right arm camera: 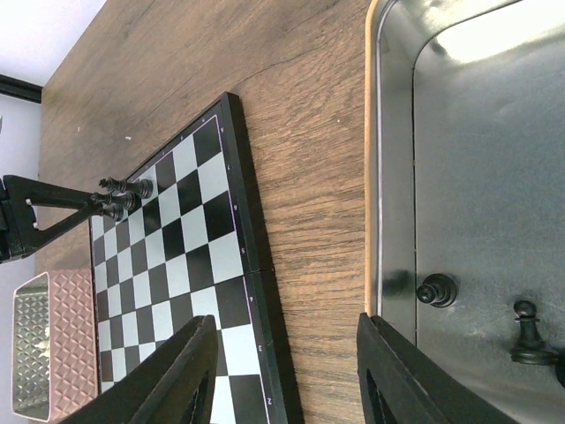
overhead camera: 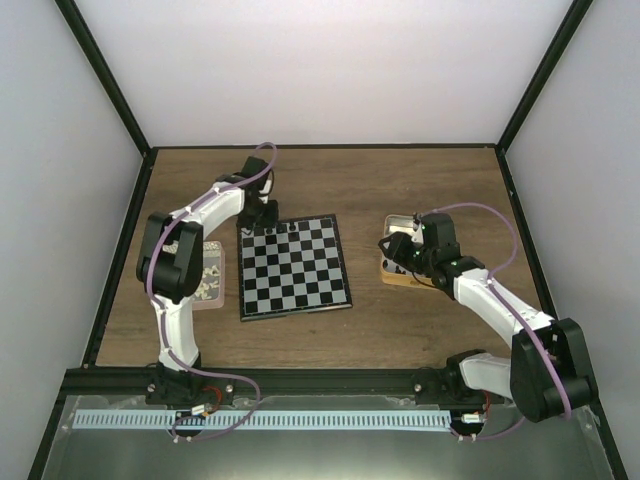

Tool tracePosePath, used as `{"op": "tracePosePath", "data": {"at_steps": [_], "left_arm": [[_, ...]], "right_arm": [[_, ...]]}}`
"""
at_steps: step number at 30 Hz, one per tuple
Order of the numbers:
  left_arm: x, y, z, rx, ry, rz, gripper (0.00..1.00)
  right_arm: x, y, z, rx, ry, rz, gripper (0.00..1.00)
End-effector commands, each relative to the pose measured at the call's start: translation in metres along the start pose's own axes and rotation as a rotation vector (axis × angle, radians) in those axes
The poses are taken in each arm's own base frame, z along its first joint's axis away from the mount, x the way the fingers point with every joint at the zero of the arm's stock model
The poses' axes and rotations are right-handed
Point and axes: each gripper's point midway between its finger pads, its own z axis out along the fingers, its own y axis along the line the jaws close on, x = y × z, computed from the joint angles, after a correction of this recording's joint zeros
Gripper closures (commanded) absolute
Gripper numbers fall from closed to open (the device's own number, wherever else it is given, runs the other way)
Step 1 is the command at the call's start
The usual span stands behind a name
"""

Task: Set up the chess pieces on the board
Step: Place the chess piece on the chessboard, then pick up the chess piece from the storage box.

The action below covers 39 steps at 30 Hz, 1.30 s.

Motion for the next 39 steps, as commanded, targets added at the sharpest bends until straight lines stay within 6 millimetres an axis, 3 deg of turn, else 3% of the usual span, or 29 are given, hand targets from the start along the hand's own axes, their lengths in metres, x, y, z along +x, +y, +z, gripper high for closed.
{"op": "tracePosePath", "data": {"at_steps": [1,5,8,15,21,25,31,39], "left_arm": [[-0.015,-0.005,-0.019,0.018,-0.063,0.005,0.66],[-0.024,0.002,-0.043,-0.022,-0.14,-0.01,0.63],[-0.034,0.004,-0.076,-0.028,-0.255,-0.013,0.62],[-0.025,-0.028,-0.146,0.207,-0.494,0.091,0.58],[-0.014,-0.043,-0.192,0.314,-0.613,0.159,0.5],[-0.006,-0.045,-0.207,0.346,-0.656,0.184,0.48],[-0.001,-0.047,-0.204,0.369,-0.663,0.194,0.47],[-0.001,-0.05,-0.196,0.38,-0.64,0.195,0.48]], "right_arm": [[-0.006,0.005,-0.003,-0.003,-0.025,-0.019,0.55],[-0.015,-0.001,-0.006,0.051,-0.065,-0.033,0.55],[-0.027,-0.016,-0.01,0.152,-0.119,-0.058,0.55],[-0.061,-0.062,-0.016,0.429,-0.235,-0.083,0.51],[-0.08,-0.09,-0.004,0.593,-0.219,-0.091,0.47],[-0.072,-0.108,0.004,0.674,-0.157,-0.081,0.48],[-0.054,-0.126,0.015,0.718,-0.073,-0.075,0.72],[-0.041,-0.14,0.015,0.763,-0.042,-0.052,0.73]]}}
